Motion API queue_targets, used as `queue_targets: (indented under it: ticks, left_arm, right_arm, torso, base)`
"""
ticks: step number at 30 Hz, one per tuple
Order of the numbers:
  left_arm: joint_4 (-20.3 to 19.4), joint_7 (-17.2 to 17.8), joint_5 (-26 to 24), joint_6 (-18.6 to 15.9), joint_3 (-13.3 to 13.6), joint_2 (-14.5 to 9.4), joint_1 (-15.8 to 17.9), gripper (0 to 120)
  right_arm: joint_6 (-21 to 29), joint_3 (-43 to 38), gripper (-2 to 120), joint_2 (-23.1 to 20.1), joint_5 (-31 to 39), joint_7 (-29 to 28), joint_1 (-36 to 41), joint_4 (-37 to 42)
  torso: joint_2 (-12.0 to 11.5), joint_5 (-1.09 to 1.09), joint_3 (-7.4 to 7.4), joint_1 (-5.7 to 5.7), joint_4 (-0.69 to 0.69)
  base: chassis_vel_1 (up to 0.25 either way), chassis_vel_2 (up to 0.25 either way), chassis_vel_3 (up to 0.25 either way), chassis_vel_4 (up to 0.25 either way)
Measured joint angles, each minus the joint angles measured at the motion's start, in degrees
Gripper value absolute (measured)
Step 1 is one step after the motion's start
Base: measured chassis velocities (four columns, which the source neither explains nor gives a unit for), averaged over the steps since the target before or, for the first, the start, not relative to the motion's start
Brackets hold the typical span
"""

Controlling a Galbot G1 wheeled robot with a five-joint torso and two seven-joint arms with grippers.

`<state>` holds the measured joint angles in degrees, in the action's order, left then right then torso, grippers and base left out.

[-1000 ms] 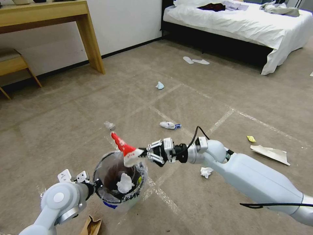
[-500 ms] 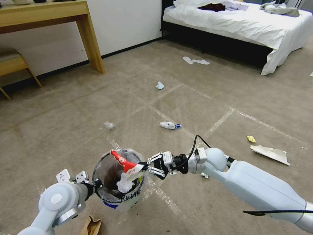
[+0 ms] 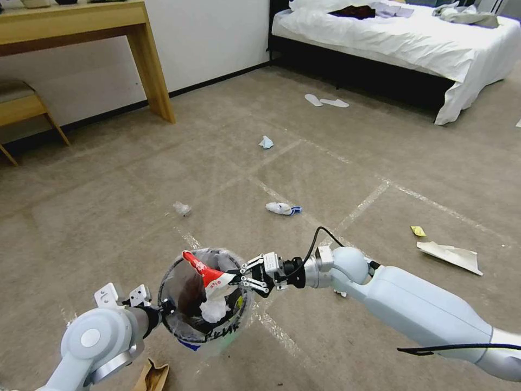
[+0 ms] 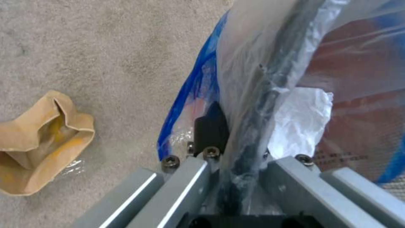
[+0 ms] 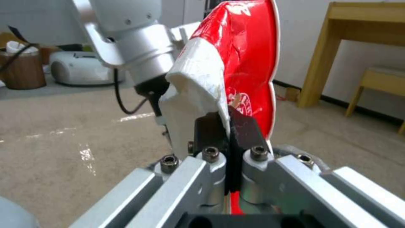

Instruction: Pick up the trash bin and place the garbage on the floor into it.

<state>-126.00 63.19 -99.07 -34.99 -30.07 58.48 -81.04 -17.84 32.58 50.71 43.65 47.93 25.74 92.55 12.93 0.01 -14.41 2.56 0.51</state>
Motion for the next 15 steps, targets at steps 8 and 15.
queue_targets:
  ticks: [8,15]
  left_arm:
    - [-0.1,0.0,-0.2,0.0,0.0,0.2,0.2,0]
    - [0.0,0.2,-0.7,0.1,0.1,0.3,0.7,0]
  right_arm:
    - [-0.7,1.6,0,1.5,-0.4,0.0,-1.3,-3.2]
    - [-1.5,2.5,0,2.4,-1.2,-0.3,-1.2,-5.1]
  torso:
    - [0.0,0.0,0.0,0.0,0.0]
    - [0.0,0.0,0.0,0.0,0.0]
  base:
    - [0.0,0.0,0.0,0.0]
    - [0.0,0.0,0.0,0.0]
